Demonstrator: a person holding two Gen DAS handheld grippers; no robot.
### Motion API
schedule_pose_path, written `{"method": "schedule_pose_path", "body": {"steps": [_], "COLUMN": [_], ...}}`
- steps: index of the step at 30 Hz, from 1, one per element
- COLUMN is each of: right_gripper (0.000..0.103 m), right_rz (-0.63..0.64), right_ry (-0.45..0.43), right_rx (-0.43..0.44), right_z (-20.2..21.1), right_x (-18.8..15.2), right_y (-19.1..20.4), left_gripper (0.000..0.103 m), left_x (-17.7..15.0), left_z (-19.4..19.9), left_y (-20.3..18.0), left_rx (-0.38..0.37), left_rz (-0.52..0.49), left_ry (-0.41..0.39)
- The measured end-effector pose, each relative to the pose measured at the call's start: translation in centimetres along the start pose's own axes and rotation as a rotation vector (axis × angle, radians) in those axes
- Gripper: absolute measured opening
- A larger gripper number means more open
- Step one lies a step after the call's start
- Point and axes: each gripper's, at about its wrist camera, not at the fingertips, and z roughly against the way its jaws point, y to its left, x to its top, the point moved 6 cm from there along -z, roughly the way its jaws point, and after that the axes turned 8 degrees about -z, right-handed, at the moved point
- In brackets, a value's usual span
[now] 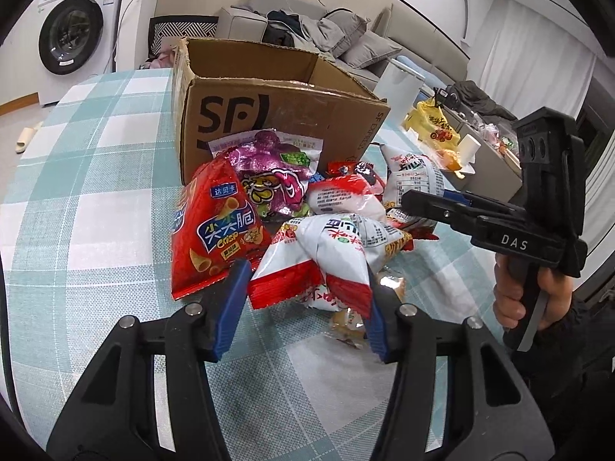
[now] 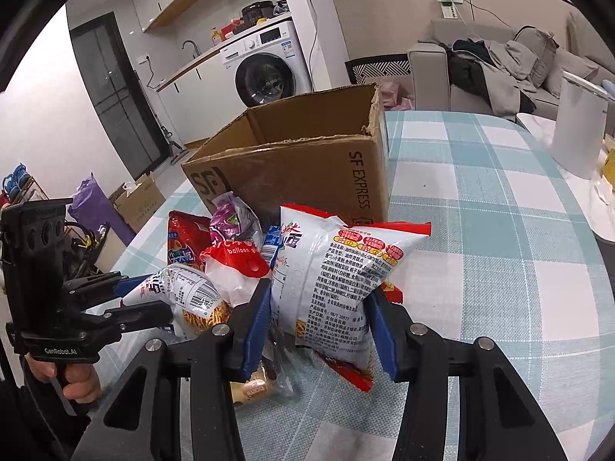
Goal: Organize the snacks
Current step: 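Lift the white-and-red bag with the left gripper while the right lifts the white chip bag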
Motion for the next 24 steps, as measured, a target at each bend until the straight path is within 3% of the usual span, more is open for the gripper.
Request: {"method": "schedule_pose_path", "body": {"steps": [11,21,23,24], "right_gripper": [0.048,0.048,0.048,0.048], "right_rz": [0.006,0.044,0.043,0.041], "right_ry": [0.006,0.035,0.036,0.032], "right_rx": [0.012,0.017,0.017,0.012], "right_z": [0.3,-0.5,-0.6,-0.6], "right_x": [-0.2,-0.8,-0.9,-0.9], "right_y": [0.3,1.3,1.4,1.3], "left_gripper": [0.052,0.066,0.065,0.059], "left_x": [0.0,0.3,0.3,0.3], "left_z": [-0.8,-2.8,-3.0,-2.9], "left_y": [-0.7,-0.8,-0.7,-0.7], "left_rx": [-0.009,0.011,0.02,0.022], "left_rz": [-0.037,-0.07,-0.07,-0.066], "left_ry": [0.023,0.052,0.048,0.044]}}
